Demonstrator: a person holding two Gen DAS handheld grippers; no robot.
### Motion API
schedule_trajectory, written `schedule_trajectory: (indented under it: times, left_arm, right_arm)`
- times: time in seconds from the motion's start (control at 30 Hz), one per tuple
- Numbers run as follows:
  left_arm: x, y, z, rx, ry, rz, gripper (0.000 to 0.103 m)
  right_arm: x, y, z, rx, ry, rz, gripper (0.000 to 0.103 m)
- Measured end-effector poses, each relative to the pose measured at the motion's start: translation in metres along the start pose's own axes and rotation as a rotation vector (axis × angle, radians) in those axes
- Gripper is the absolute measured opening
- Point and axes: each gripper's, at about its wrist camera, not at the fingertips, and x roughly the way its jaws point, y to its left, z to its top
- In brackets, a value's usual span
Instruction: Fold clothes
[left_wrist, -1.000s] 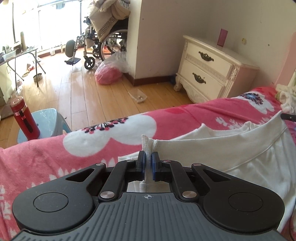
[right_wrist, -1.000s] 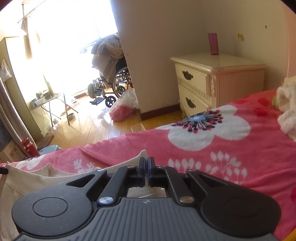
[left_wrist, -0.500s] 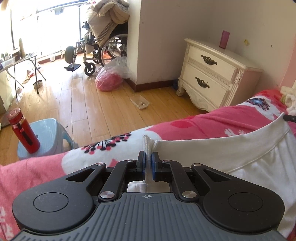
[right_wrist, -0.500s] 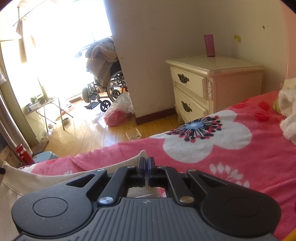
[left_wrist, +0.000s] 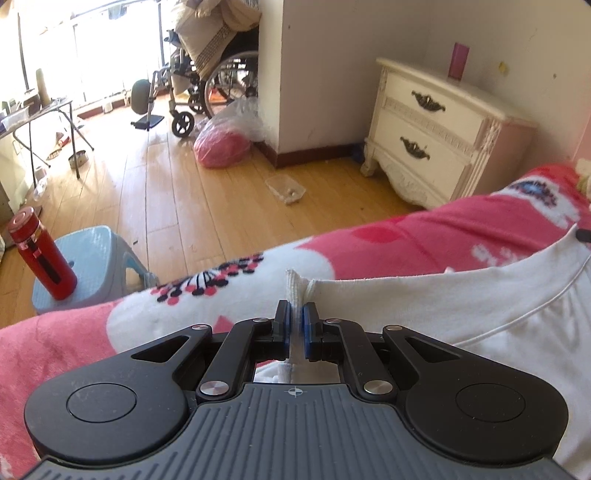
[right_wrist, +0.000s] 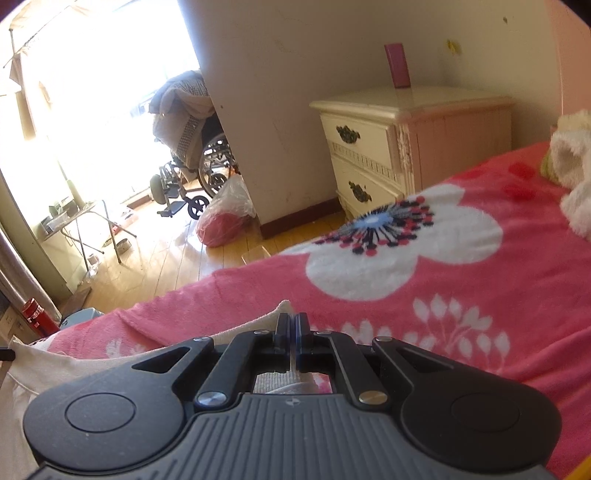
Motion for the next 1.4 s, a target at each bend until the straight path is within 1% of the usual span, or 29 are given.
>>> schedule_trajectory:
  times: [0.17,0.27,0.3,0.33,0.37,0.4,0.43,0.57,0.63,0.7,0.8,0.87,0.93,1.0,1.07,1.13,1.2,1.33,1.4]
  left_arm:
    - [0.012,0.000,-0.008,0.011,0.036,0.017,0.007]
    - [0.016,0.001,-0.008,0.006,0.054,0.018,0.016]
    - [0.016,0.002,-0.008,-0.011,0.056,0.026,0.023]
    - [0.016,0.004,-0.007,-0.028,0.058,0.035,0.033]
    - [0.015,0.006,-0.006,-0.044,0.060,0.043,0.039]
    - [0.013,0.009,-0.005,-0.071,0.057,0.055,0.050]
    - [0.010,0.013,-0.005,-0.100,0.050,0.055,0.054]
    - [-0.008,0.028,-0.002,-0.199,0.024,0.075,0.057]
    - [-0.024,0.033,-0.001,-0.217,-0.005,0.073,0.057]
    - [-0.042,0.036,0.000,-0.217,-0.024,0.070,0.059]
    - [-0.070,0.041,0.000,-0.207,-0.049,0.065,0.062]
    - [-0.091,0.043,-0.004,-0.187,-0.058,0.058,0.063]
    - [-0.109,0.039,-0.013,-0.153,-0.052,0.049,0.064]
    - [-0.123,0.035,-0.023,-0.118,-0.038,0.036,0.064]
    - [-0.134,0.027,-0.037,-0.088,-0.009,0.026,0.064]
    - [-0.139,0.014,-0.050,-0.062,0.017,0.001,0.064]
    - [-0.143,-0.001,-0.064,-0.033,0.037,-0.030,0.064]
    - [-0.143,-0.033,-0.083,0.019,0.037,-0.078,0.064]
    - [-0.138,-0.046,-0.088,0.045,0.029,-0.086,0.064]
  right_arm:
    - [0.020,-0.005,-0.010,0.002,0.055,0.002,0.002]
    - [0.025,-0.014,-0.010,0.055,0.089,0.031,0.003]
    - [0.024,-0.016,-0.009,0.073,0.095,0.037,0.004]
    - [0.022,-0.018,-0.007,0.086,0.101,0.037,0.009]
    - [0.019,-0.019,-0.005,0.099,0.104,0.035,0.013]
    - [0.012,-0.021,-0.002,0.114,0.098,0.028,0.019]
    - [0.005,-0.023,0.000,0.127,0.087,0.021,0.021]
    - [-0.037,-0.035,0.008,0.160,0.041,-0.022,0.021]
    - [-0.067,-0.042,0.009,0.179,0.020,-0.043,0.021]
    - [-0.096,-0.047,0.009,0.197,0.001,-0.064,0.021]
    - [-0.142,-0.048,-0.004,0.206,-0.013,-0.095,0.022]
    - [-0.172,-0.049,-0.013,0.212,-0.023,-0.115,0.024]
    - [-0.199,-0.048,-0.028,0.231,-0.021,-0.133,0.029]
    - [-0.221,-0.047,-0.049,0.263,-0.011,-0.147,0.029]
    - [-0.233,-0.048,-0.075,0.335,0.017,-0.140,0.029]
    - [-0.243,-0.048,-0.100,0.402,0.044,-0.133,0.029]
    - [-0.245,-0.045,-0.117,0.440,0.061,-0.125,0.029]
    - [-0.250,-0.041,-0.149,0.516,0.097,-0.110,0.030]
    - [-0.252,-0.038,-0.166,0.554,0.114,-0.102,0.030]
